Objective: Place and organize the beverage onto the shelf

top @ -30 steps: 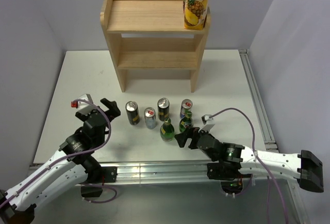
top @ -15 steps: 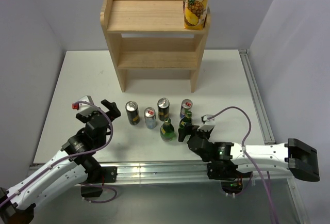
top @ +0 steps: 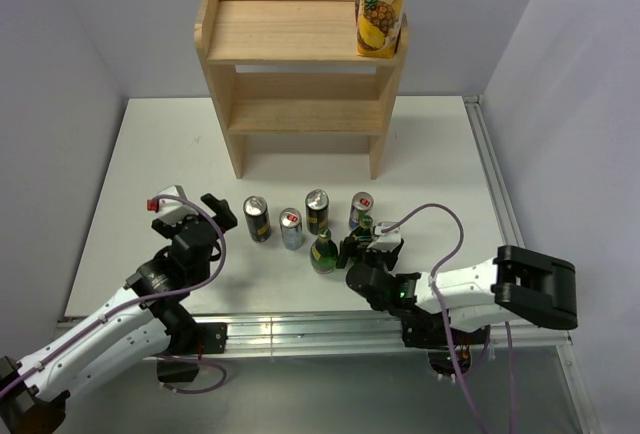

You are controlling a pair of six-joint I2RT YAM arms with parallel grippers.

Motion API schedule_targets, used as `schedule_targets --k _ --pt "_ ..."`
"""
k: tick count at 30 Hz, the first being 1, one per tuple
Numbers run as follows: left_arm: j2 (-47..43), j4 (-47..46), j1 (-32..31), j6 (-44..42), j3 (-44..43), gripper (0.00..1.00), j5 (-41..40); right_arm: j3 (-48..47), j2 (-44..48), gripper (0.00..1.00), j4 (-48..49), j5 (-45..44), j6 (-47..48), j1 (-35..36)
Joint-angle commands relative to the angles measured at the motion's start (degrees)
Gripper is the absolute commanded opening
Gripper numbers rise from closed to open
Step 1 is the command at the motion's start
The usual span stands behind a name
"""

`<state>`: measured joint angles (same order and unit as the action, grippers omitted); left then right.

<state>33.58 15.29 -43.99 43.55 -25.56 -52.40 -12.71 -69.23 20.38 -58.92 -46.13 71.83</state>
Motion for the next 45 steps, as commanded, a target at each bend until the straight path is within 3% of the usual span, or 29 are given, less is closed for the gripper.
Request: schedule_targets --k 1,12,15,16,17,19,26,30,34,37,40,45 --pt "-1.1 -2.4 -0.3 -1.0 -0.4 0.99 -0.8 -1.4 -4.7 1.00 11.1 -4.3 3.2 -1.2" --pt "-0.7 -2.4 -0.4 -1.0 -0.5 0.99 -1.2 -1.4 -10.7 0.80 15.2 -4.8 4.6 -5.1" --pt "-0.7 -2.5 -0.5 -1.2 -0.3 0.99 -1.1 -1.3 -13.1 0.66 17.4 -4.5 5.1 -5.8" --pt "-0.8 -2.5 -0.4 -1.2 -0.4 0.99 -1.2 -1.4 -13.6 0.58 17.8 -4.2 5.2 -6.0" --pt "-0.7 -2.4 -0.4 -1.0 -0.4 0.99 -1.3 -1.5 -14.0 0.28 17.9 -3.8 5.2 -6.2" --pt "-0.6 -2.4 -0.4 -0.9 -0.4 0.99 -1.5 -2.7 -14.5 0.01 14.7 -3.6 3.3 -6.3" --pt "-0.6 -2.3 -0.4 -0.8 -0.5 0.99 -1.8 -6.1 -7.5 0.00 -1.2 -4.6 -4.8 -4.7" --pt "-0.8 -2.4 -0.4 -0.9 -0.3 0.99 -1.9 -12.0 0.7 0.00 -19.1 -7.3 -12.8 -1.4" --pt "-0.5 -3.1 -0.4 -1.4 0.1 0.99 -1.7 -17.9 4.3 0.00 -32.7 -10.4 -15.7 2.7" --pt "-0.4 -2.9 -0.4 -1.4 -0.1 0.99 -1.6 -23.0 5.7 0.00 -37.2 -12.4 -14.4 4.0" --pt "-1.0 -3.1 -0.4 -1.6 0.0 0.99 -1.4 -26.7 7.2 0.00 -33.7 -12.7 -7.4 4.5" --pt "-1.8 -3.7 -0.4 -2.5 0.3 0.99 -0.3 -32.3 7.0 0.00 -18.7 -9.9 15.4 3.2"
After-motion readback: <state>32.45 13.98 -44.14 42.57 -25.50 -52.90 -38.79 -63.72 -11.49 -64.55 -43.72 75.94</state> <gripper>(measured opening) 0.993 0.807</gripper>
